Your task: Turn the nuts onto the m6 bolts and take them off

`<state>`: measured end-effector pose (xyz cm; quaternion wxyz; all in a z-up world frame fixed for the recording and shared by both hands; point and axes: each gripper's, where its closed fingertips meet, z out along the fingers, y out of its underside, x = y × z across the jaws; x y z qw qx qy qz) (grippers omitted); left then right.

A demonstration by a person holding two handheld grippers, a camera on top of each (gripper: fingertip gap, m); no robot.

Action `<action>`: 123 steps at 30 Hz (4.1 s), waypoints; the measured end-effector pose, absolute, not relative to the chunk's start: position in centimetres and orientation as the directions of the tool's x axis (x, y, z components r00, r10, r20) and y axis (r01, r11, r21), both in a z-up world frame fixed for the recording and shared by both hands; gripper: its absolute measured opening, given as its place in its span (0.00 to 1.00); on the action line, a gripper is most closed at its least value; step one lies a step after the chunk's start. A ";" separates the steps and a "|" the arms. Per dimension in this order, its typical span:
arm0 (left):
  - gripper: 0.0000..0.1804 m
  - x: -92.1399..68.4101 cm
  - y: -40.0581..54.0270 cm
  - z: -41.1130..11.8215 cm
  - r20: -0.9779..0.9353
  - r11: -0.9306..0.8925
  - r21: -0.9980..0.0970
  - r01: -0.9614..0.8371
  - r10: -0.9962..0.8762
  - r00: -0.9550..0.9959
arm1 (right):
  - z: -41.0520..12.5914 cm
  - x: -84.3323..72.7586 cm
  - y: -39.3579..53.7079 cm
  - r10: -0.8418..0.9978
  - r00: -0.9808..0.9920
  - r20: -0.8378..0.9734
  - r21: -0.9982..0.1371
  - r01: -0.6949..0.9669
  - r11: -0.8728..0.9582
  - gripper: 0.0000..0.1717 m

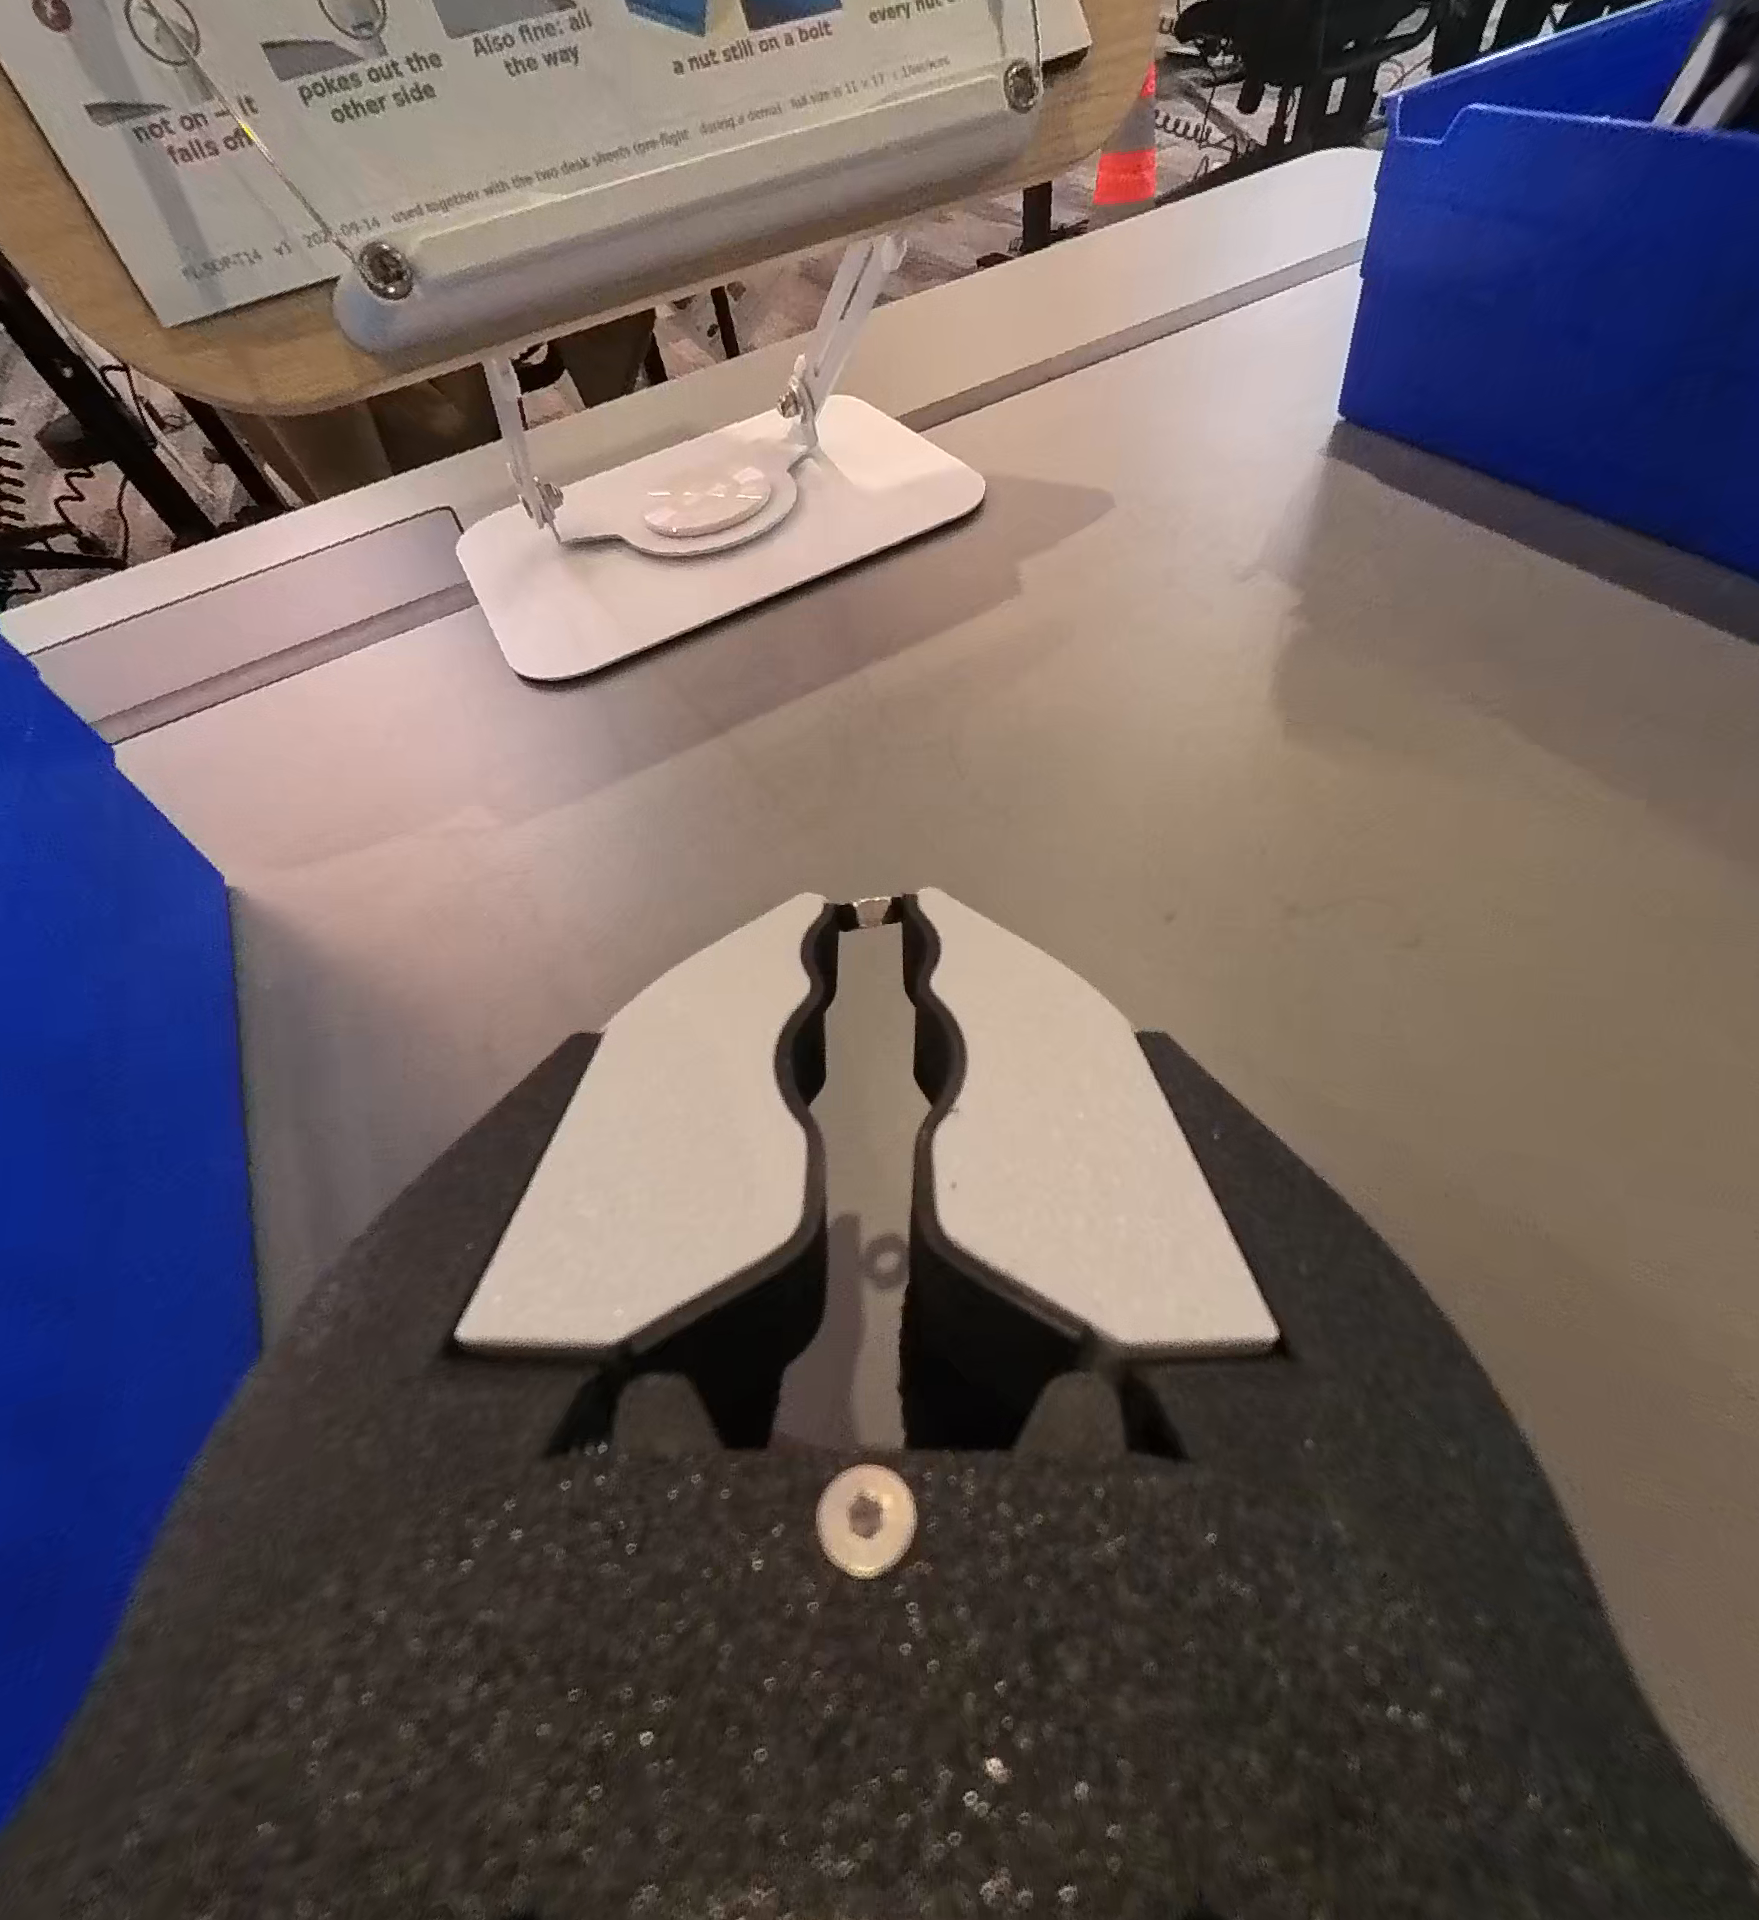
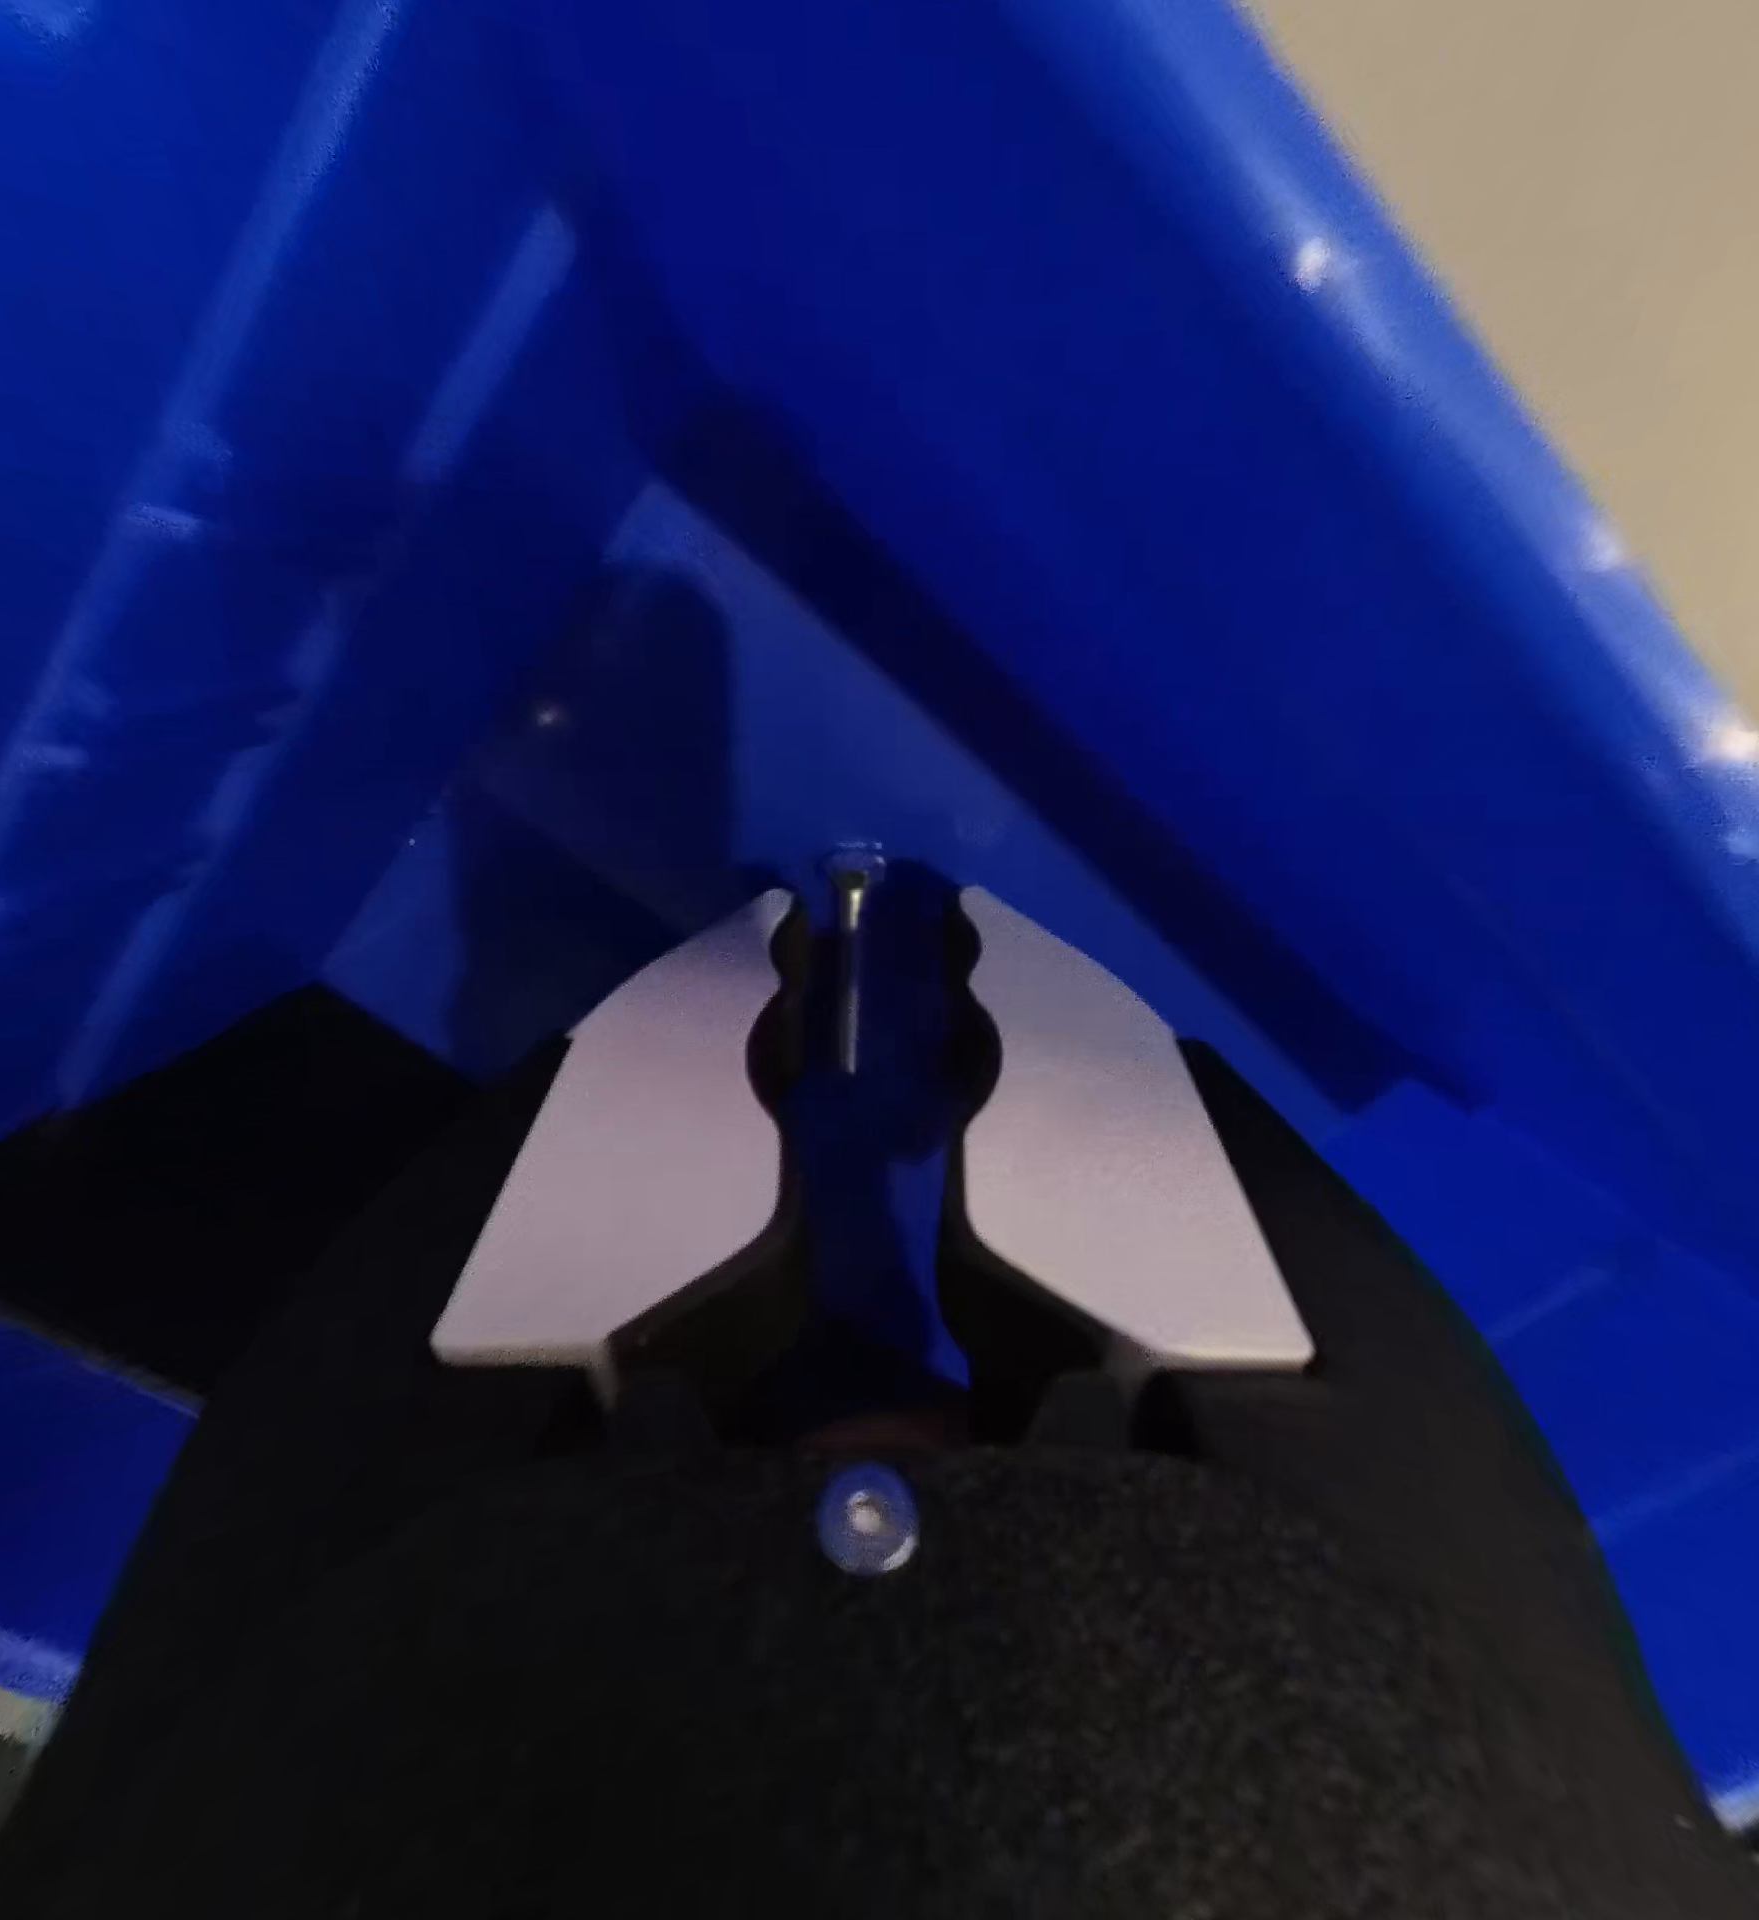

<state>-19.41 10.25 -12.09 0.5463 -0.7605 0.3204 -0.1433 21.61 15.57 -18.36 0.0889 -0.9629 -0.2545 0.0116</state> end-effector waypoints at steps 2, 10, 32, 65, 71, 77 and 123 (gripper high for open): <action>0.06 -19.5 10.2 -12.1 -0.128 -0.200 -0.924 -0.327 -0.644 0.754 | -15.8 21.9 16.1 0.474 0.876 0.084 -0.266 0.478 -0.837 0.18; 0.06 -20.0 10.6 -11.7 -0.107 -0.205 -0.932 -0.300 -0.632 0.767 | 2.5 2.7 6.4 0.543 0.840 0.023 -0.952 0.184 -0.243 0.24; 0.06 -15.1 8.9 -17.0 -0.040 -0.241 -0.045 -0.969 -0.969 0.243 | -8.6 -7.2 2.0 0.645 0.761 -0.074 -0.991 0.013 -0.130 0.19; 0.15 -22.1 8.0 -12.6 0.038 -0.370 -0.896 -0.245 -0.614 0.789 | -10.5 -6.2 2.5 0.565 0.825 0.036 -0.976 0.150 -0.157 0.19; 0.14 -25.4 6.0 -10.6 -0.093 -0.166 -0.966 -0.198 -0.493 0.865 | -11.3 -6.7 3.2 0.564 0.825 0.029 -0.965 0.171 -0.201 0.19; 0.15 -26.3 5.3 -10.5 -0.016 -0.178 -0.976 -0.127 -0.519 0.854 | -13.1 -7.7 6.2 0.653 0.750 0.108 -0.794 0.460 -0.397 0.19; 0.17 -24.4 5.6 -11.3 -0.063 -0.170 -0.964 -0.203 -0.596 0.801 | -15.7 -11.5 9.6 0.986 -0.081 0.143 -0.229 0.967 0.112 0.06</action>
